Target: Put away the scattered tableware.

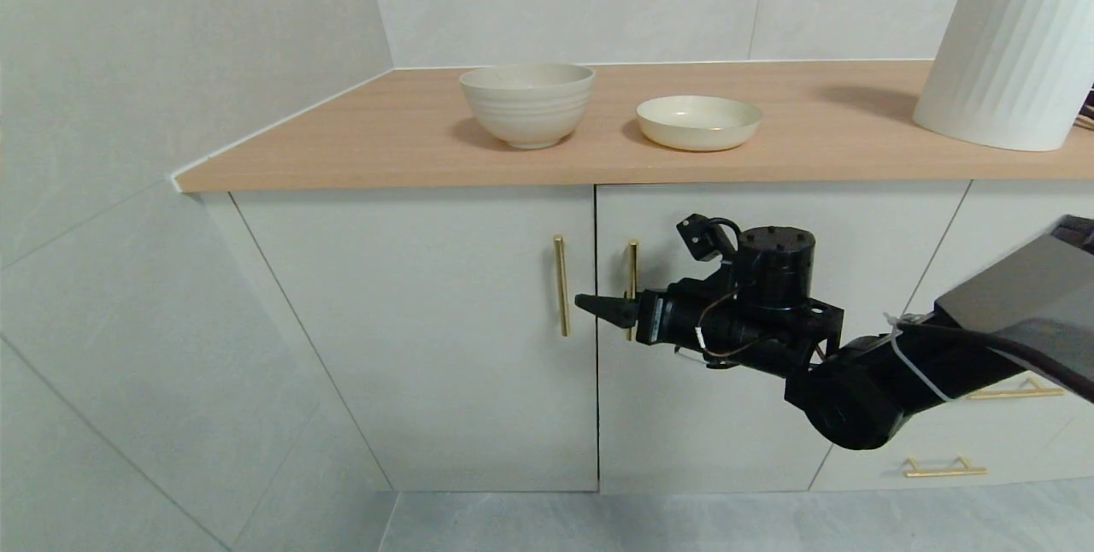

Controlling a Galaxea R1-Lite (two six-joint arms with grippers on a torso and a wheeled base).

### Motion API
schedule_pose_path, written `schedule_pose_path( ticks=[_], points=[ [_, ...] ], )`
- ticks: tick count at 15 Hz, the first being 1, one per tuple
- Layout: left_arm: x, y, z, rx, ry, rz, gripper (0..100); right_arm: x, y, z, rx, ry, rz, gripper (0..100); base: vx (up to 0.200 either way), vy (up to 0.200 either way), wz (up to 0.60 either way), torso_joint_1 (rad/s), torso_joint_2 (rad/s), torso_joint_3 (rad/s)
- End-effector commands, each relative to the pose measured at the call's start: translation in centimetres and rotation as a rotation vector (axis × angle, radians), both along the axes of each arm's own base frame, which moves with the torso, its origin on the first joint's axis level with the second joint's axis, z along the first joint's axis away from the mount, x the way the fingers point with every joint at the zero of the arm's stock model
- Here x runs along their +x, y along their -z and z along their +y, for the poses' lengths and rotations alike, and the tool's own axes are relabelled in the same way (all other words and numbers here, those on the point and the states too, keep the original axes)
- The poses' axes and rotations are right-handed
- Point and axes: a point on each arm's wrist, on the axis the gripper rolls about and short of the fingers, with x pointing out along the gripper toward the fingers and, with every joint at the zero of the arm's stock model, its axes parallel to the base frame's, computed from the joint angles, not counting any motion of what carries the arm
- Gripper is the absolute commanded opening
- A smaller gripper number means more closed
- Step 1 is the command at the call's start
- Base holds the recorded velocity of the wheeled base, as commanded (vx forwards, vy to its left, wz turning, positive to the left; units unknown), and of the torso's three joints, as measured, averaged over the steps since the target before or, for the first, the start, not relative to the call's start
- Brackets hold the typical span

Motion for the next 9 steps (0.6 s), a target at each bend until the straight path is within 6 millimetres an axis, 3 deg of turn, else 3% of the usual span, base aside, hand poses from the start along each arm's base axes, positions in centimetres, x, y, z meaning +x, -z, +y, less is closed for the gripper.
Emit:
schedule_pose_path(
  ticks=[1,5,9],
  points=[
    [0.0,0.0,0.0,0.000,-0.001,0.000,100,-1.6,-1.4,-0.4,0.016,-0.039,-0.008,100,0.000,0.000,0.00,0.000,0.00,0.000],
    [0.0,0.0,0.0,0.000,-0.001,0.000,100,-5.0,-2.8,-2.1,0.021,-0.152,0.002,100,0.000,0.000,0.00,0.000,0.00,0.000],
    [0.0,0.0,0.0,0.000,-0.001,0.000,100,-9.2,-2.9,-3.7,-0.001,-0.243,0.024,100,0.000,0.000,0.00,0.000,0.00,0.000]
  ],
)
